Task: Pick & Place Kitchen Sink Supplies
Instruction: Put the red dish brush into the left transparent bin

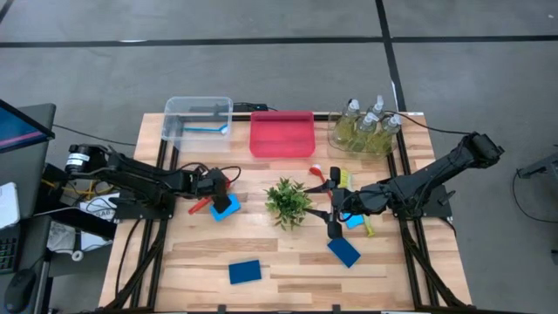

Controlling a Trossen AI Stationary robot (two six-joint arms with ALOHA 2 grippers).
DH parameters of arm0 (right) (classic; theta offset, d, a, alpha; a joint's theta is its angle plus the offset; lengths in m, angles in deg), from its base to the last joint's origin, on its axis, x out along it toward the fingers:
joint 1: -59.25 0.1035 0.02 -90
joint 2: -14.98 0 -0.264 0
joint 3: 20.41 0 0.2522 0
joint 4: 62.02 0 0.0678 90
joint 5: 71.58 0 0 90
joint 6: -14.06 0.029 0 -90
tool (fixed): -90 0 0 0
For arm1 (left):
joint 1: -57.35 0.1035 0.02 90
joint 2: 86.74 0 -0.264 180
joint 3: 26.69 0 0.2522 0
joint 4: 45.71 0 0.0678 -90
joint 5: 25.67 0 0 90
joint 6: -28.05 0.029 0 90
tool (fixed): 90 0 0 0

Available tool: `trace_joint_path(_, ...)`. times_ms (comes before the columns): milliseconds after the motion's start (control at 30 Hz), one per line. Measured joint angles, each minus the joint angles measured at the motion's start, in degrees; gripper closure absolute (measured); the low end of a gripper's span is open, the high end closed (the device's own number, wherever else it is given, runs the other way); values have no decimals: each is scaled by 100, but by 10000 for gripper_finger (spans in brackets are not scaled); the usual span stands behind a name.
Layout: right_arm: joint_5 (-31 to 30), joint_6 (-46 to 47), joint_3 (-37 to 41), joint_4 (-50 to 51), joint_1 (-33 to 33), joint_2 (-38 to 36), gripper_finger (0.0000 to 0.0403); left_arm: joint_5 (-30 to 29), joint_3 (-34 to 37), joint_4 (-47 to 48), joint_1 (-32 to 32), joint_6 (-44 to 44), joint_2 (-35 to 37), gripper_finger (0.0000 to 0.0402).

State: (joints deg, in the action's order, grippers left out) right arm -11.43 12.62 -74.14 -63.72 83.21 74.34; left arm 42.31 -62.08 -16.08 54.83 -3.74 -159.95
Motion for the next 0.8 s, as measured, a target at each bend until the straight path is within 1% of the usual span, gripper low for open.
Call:
trace_joint_path(100,0,0,0,0,0,0,173,10,2,-28,2,0,-2,191)
trace_joint_path(200,0,0,0,-2,0,0,173,46,2,-55,-2,0,-2,210)
trace_joint_path(567,0,0,0,0,0,0,173,79,-4,-165,-11,81,-4,349)
trace_joint_path(733,0,0,0,0,0,0,173,1,1,-282,-9,329,-9,354)
trace_joint_path(800,0,0,0,0,0,0,173,-9,4,-314,-7,348,-9,349)
